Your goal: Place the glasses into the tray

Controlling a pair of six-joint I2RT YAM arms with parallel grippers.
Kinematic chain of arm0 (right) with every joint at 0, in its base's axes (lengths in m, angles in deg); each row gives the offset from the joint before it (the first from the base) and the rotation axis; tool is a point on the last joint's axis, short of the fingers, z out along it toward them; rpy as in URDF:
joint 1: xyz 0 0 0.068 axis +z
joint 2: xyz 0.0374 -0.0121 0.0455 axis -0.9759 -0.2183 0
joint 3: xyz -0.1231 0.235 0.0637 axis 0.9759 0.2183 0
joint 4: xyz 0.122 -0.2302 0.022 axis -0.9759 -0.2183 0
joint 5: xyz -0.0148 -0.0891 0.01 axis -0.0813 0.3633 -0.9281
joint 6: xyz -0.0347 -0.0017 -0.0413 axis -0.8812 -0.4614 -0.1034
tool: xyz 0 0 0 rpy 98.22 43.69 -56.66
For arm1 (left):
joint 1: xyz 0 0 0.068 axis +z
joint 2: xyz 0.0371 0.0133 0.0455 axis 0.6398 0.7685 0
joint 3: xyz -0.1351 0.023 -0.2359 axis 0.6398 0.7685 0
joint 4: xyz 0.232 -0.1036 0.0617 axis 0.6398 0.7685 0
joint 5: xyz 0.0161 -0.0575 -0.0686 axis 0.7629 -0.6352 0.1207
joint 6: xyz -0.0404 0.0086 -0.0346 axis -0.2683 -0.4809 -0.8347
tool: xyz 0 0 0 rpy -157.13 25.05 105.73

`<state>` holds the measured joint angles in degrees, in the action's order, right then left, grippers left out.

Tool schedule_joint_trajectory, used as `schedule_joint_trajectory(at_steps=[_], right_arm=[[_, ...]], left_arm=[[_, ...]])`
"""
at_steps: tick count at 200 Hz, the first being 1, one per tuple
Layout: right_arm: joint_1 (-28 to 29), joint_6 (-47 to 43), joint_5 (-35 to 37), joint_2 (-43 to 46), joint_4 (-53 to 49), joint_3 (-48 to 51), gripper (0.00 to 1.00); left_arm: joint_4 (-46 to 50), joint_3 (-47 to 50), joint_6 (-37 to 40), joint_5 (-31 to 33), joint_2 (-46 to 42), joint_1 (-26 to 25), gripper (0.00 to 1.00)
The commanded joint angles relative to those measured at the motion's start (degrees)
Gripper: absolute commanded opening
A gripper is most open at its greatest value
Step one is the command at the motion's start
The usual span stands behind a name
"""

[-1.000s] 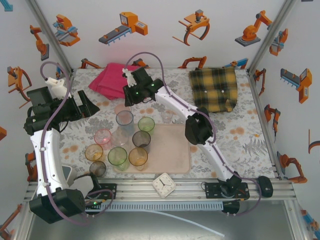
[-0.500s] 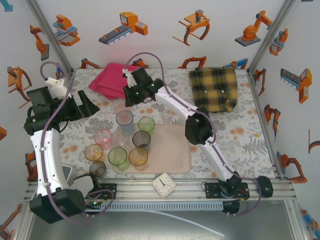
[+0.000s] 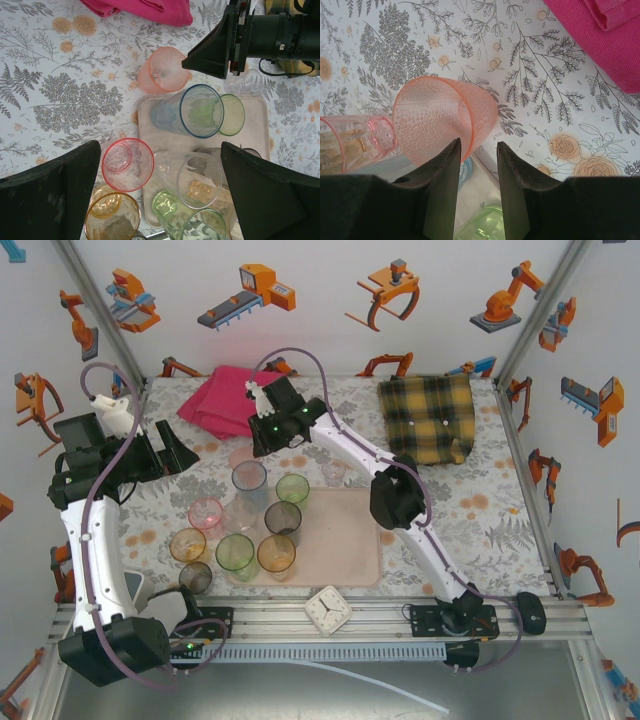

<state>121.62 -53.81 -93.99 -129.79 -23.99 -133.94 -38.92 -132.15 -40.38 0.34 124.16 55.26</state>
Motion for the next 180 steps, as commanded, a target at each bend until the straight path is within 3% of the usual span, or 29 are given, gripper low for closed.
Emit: schedule_joint_trajectory(at_steps=[1, 114, 180], right_arm=[[0.2, -1.3, 0.0, -1.9, -1.5, -2.4, 0.35], [0.2, -2.1, 1.7, -3.1, -3.0, -4.4, 0.29], [0.2, -1.4, 3.3, -2.8, -1.7, -5.4, 0.17]], left_arm=[[-0.6, 0.4, -0.3, -1.0, 0.0, 0.4, 0.97], [-0.7, 0.4, -0.3, -1.0, 0.2, 0.4, 0.97], [-0.8, 0.5, -0.4, -1.1, 0.0, 0.5, 0.97]])
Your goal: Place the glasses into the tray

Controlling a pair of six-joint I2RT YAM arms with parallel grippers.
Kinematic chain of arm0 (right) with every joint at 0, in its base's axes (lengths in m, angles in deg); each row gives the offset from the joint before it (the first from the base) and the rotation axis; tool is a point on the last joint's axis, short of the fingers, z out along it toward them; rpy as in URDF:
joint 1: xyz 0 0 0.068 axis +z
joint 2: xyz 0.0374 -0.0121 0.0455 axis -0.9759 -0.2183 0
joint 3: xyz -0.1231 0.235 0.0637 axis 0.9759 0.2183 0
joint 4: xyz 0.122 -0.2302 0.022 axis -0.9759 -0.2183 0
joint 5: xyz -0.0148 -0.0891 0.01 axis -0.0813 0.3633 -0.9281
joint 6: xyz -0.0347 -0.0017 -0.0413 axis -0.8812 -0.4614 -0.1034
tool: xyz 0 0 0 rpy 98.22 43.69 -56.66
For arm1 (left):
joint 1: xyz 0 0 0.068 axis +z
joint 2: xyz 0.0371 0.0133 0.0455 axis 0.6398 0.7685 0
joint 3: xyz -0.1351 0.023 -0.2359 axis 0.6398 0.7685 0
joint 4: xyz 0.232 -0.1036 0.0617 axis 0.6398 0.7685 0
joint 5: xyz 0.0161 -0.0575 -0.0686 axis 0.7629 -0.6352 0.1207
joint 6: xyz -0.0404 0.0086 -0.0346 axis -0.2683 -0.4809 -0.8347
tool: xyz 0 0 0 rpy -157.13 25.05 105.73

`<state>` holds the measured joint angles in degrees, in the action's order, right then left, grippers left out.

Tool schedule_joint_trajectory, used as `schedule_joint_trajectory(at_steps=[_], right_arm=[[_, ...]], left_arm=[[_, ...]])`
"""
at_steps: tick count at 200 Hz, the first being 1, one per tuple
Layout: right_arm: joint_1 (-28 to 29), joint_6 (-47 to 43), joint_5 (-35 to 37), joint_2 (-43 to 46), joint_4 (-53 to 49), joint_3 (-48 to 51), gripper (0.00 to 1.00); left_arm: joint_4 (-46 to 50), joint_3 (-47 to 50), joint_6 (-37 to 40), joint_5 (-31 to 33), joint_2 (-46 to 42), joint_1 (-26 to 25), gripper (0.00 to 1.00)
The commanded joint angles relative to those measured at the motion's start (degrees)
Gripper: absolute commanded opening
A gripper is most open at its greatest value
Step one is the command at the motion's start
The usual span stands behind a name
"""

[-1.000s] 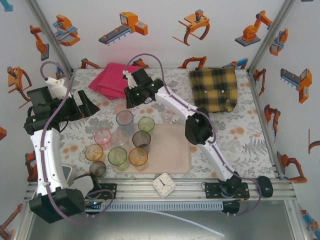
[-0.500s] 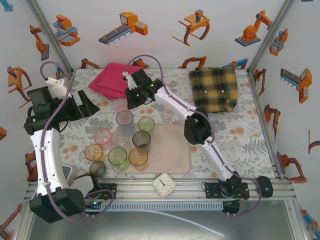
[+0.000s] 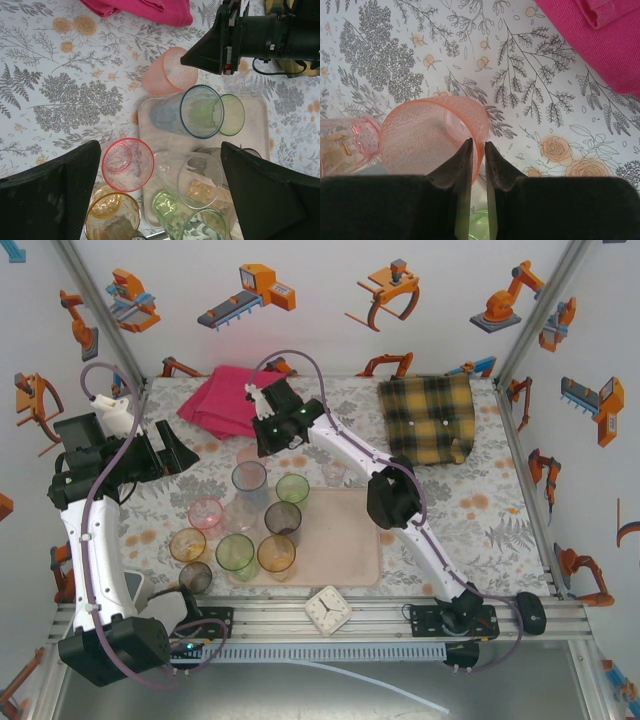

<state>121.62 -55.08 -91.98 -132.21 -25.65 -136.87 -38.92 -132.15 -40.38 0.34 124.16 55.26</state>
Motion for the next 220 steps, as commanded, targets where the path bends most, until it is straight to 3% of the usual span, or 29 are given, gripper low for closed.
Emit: schedule_joint_trajectory(at_steps=[1, 220], right_arm=[[0.2, -0.1, 1.3, -0.5, 0.0, -2.5, 0.17], [-4.8, 2.8, 6.4, 3.1, 6.6, -6.9, 0.11]], left_arm=[[-0.8, 0.5, -0.3, -1.1, 0.0, 0.4, 0.97], [-0.8, 0.3, -0.4, -1.1, -0.1, 0.4, 0.97]])
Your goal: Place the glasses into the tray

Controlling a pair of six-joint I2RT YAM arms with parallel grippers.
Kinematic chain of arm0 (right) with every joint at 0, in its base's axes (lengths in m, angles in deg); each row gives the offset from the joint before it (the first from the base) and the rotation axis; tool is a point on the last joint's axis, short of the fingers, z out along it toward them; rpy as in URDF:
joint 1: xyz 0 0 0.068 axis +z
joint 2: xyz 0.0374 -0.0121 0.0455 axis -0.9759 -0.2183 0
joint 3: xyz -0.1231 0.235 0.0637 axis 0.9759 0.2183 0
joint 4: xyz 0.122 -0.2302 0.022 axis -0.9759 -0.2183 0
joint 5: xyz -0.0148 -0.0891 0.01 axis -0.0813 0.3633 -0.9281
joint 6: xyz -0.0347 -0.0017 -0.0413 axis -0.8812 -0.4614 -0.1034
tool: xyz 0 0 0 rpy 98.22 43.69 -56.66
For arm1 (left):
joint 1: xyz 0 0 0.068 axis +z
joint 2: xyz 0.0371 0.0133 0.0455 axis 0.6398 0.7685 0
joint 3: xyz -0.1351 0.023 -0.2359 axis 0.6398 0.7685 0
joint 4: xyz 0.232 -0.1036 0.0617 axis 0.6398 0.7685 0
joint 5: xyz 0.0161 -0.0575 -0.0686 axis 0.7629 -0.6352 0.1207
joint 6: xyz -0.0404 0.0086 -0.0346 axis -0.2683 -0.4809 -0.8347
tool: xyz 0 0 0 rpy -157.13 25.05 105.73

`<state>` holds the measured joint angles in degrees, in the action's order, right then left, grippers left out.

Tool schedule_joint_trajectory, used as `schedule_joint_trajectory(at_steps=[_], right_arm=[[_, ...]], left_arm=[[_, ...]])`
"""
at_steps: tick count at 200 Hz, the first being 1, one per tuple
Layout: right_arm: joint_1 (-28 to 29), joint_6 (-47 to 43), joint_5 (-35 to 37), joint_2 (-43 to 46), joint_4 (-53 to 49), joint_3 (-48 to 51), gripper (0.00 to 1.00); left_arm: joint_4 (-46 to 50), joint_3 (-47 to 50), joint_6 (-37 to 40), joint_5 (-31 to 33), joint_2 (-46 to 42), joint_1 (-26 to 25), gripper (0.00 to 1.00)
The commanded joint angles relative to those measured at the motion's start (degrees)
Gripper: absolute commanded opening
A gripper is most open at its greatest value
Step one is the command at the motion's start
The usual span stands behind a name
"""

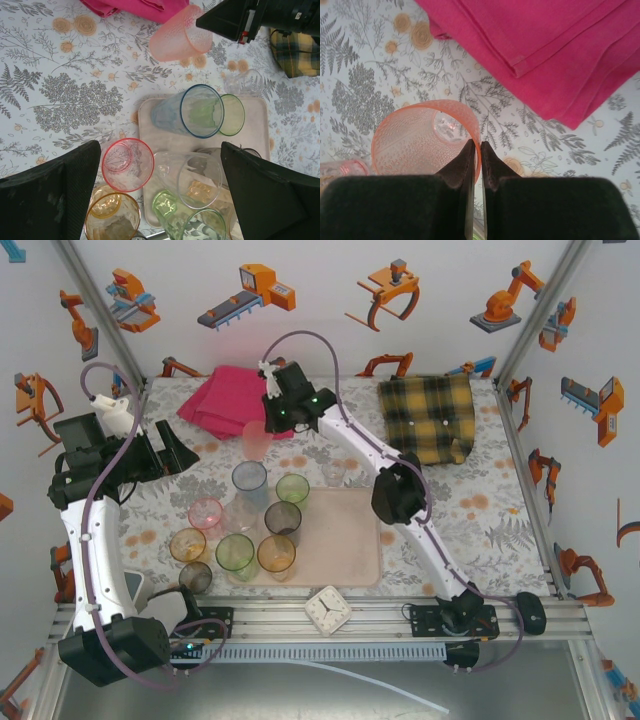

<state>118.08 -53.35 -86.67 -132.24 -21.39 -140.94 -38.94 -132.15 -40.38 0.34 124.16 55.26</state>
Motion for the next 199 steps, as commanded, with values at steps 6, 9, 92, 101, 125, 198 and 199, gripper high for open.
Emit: schedule_joint_trajectory(at_steps=[6, 9, 92, 101, 125, 198, 199], right_arm=[[-1.6, 0.9, 1.3, 3.6, 2.3, -2.8, 0.11], [-1.8, 0.9, 1.5, 3.8, 2.3, -2.7, 0.11], [-5.7, -4.1, 6.6, 17.2, 0.5, 7.3, 0.11], [-5.7, -5.0, 7.3, 19.2, 0.0, 9.0, 0.11], [-5.7, -6.7, 9.4, 25.2, -0.3, 15.5, 0.11], [-5.3, -5.3, 12.9, 46.3, 2.3, 42.1, 0.11], [-5.3, -5.3, 13.0, 46.5, 2.3, 42.5, 0.11]], left_arm=[[-0.8, 0.2, -0.4, -1.1, -0.1, 0.5, 0.97], [-0.8, 0.2, -0.4, -1.1, 0.0, 0.5, 0.97], [-0.5, -0.4, -0.4, -1.3, -0.1, 0.4, 0.97], [-0.5, -0.4, -0.4, -1.3, -0.3, 0.4, 0.97], [-0.5, -0.1, -0.5, -1.5, -0.7, 0.4, 0.97], [-1.4, 0.6, -1.3, -2.6, -1.7, 0.3, 0.97], [-1.4, 0.6, -1.3, -2.6, -1.8, 0.4, 0.97]])
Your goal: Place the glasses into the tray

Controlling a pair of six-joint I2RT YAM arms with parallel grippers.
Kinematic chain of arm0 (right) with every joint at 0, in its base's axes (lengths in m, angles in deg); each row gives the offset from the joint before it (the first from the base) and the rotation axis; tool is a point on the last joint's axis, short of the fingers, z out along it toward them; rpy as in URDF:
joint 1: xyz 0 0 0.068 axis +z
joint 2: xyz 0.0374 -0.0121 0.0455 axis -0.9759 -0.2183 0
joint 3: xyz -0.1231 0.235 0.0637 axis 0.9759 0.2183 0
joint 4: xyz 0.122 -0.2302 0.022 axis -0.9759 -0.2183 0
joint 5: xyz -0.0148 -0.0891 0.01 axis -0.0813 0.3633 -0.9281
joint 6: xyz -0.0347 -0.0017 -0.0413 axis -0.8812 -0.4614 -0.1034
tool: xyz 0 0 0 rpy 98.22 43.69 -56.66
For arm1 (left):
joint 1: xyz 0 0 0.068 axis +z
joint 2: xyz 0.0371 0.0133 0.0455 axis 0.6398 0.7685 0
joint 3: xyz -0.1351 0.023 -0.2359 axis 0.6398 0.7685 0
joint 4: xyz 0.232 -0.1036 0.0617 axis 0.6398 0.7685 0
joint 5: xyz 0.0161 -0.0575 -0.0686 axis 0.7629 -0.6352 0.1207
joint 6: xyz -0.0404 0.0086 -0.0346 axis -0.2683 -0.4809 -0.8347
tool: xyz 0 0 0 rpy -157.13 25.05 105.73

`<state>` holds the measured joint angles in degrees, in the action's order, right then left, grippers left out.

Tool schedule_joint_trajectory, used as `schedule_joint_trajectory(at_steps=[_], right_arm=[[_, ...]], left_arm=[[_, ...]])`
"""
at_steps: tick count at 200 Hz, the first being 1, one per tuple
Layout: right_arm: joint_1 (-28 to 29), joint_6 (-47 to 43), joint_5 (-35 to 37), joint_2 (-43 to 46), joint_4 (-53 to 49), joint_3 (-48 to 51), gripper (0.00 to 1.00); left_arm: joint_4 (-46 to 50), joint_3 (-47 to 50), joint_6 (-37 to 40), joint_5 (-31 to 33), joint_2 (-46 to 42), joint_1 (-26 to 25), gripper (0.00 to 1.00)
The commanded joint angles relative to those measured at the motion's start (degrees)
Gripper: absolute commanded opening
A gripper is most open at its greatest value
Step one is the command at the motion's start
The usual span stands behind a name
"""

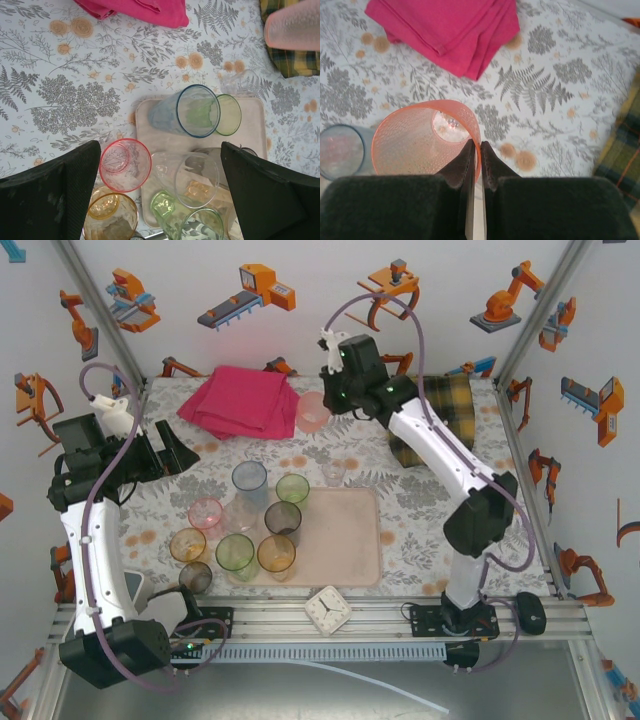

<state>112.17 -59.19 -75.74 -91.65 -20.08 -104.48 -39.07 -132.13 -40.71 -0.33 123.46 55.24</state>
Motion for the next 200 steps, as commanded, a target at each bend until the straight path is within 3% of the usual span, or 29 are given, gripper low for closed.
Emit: schedule_joint_trajectory(at_steps=[1, 75, 112, 200], right_arm=[[0.6, 0.6, 2.2, 6.2, 1.0, 6.4, 0.11], [6.7, 6.9, 7.8, 22.6, 1.6, 31.0, 0.11], [12.9, 9.6, 12.5, 25.8, -0.2, 36.8, 0.11], [22.6, 18.0, 15.3, 29.6, -0.5, 47.0, 0.13]], left_arm=[[-1.2, 0.6, -1.0, -2.0, -1.1, 0.4, 0.97], [-1.6, 0.7, -2.1, -2.5, -0.7, 0.2, 0.97], [-1.7, 1.1, -2.1, -2.3, -0.3, 0.3, 0.97], [-1.9, 1.1, -2.5, -2.4, -0.1, 0.3, 0.97]])
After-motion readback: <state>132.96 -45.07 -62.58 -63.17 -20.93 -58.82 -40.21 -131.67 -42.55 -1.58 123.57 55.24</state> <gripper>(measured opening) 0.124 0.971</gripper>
